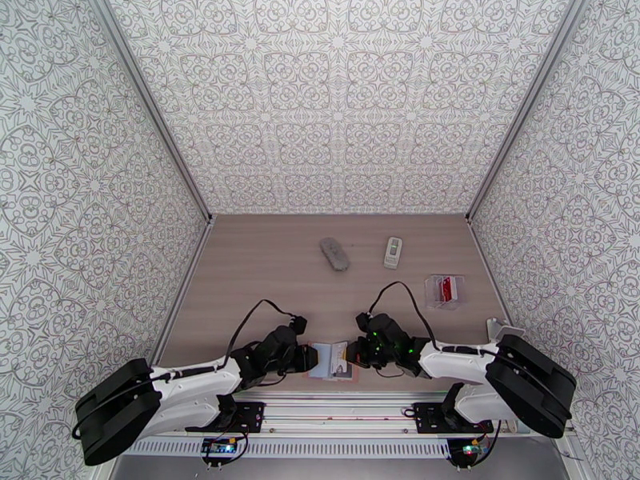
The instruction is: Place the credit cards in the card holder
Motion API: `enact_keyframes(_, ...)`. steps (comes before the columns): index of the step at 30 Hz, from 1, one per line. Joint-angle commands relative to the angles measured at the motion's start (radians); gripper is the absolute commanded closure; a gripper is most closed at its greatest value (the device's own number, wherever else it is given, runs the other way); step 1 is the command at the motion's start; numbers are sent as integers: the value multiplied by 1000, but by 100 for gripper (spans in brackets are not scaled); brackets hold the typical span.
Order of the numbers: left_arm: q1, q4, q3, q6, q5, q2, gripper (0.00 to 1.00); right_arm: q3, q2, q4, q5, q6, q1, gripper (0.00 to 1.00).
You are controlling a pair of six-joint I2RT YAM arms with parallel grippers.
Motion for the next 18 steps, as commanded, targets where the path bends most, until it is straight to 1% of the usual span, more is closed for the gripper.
enact_keyframes(1,-26,-1,-16,-34,-42,4,84,21,26,-38,52,14,10,100)
enact_keyframes(6,-63,-11,-17,-62,-74,-11,85,57,63,-69,62,-14,10,100)
enact_keyframes(10,-82,-9,-16,-72,-88,-8,85,123,109,-142,78,-70,10,100)
enact_keyframes(14,-87,3,-13,-75,-92,-6,85,219,147,-258,85,-140,11,100)
enact_keyframes(15,-86,5,-14,-74,-93,-6,85,244,154,-289,92,-186,10,100)
enact_keyframes(18,-86,15,-15,-74,-96,-9,85,311,174,-378,104,-252,8,100)
